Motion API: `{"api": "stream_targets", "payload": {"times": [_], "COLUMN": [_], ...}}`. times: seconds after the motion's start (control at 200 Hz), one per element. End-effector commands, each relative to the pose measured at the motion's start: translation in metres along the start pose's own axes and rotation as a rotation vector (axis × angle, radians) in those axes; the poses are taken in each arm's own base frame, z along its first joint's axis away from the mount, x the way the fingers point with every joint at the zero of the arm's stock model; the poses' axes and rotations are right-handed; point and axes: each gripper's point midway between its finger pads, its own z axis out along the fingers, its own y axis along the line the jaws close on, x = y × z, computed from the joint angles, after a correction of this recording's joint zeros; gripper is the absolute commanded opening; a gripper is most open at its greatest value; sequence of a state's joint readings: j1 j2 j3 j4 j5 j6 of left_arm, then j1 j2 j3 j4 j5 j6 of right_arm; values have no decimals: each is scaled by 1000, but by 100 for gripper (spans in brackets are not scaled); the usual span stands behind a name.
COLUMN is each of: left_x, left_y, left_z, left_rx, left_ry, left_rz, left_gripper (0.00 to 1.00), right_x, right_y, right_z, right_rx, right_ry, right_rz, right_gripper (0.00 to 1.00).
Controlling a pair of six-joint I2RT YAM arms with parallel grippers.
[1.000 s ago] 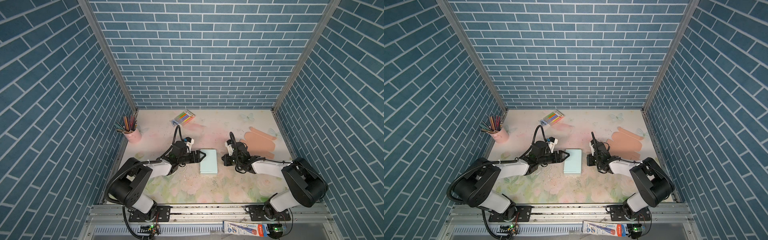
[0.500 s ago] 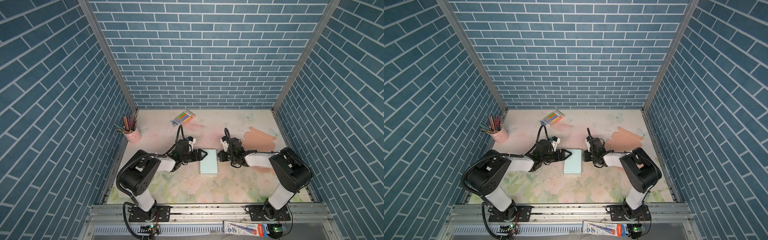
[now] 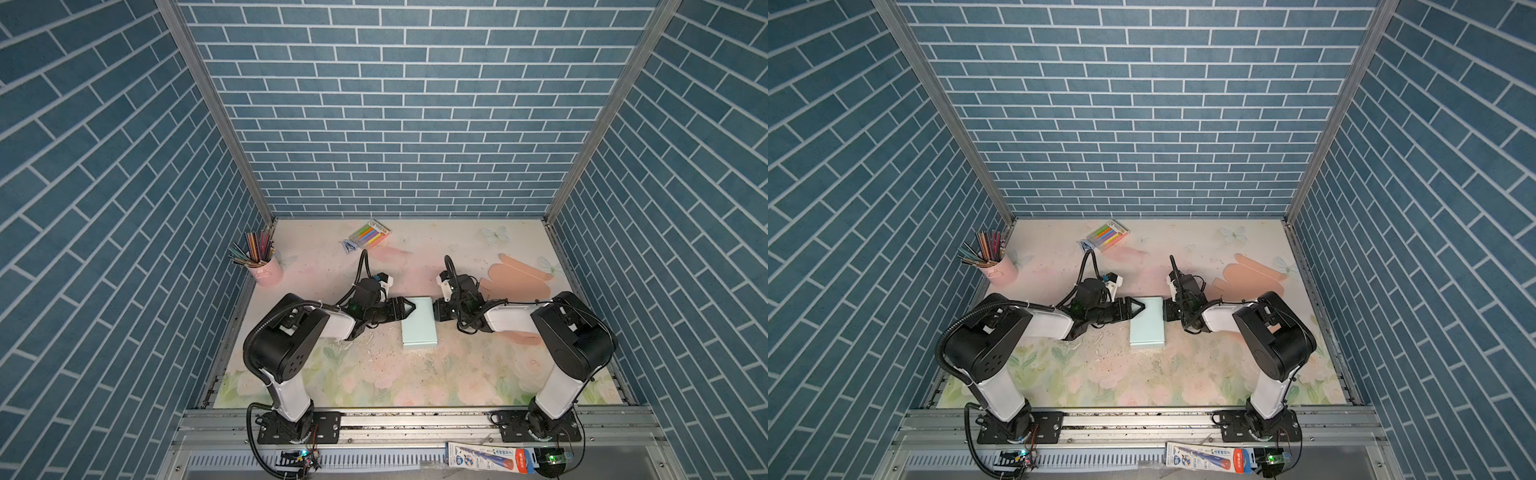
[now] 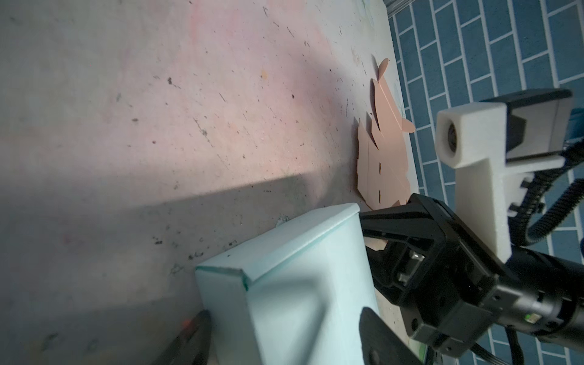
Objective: Fold the paper box
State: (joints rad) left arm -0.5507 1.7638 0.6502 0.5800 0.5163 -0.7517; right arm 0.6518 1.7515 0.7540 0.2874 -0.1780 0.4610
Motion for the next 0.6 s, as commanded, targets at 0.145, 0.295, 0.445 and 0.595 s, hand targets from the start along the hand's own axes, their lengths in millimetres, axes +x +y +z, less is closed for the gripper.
{"api": "stream_targets", "payload": {"times": [0.145,0.295,0.445,0.595], "left_x": [2,4,15,35], "left_y": [-28,-12,4,-2], "left_z": [4,-12,-28,-37], "left_rx": [102,50,-10,5], "left_ry": [24,19,21,40], "left_rz": [48,61,56,55], "left_gripper": [74,81,89,89], "right_x": [20,28,40,52], "right_y": [35,9,-6,-5], "right_z": [-9,-23,-37,-49], "right_rx": [-142,-88,-42,-48], "right_ry": [48,40,37,37], "right_rz": [0,29,49,65], "right_gripper": [6,6,8,8]}}
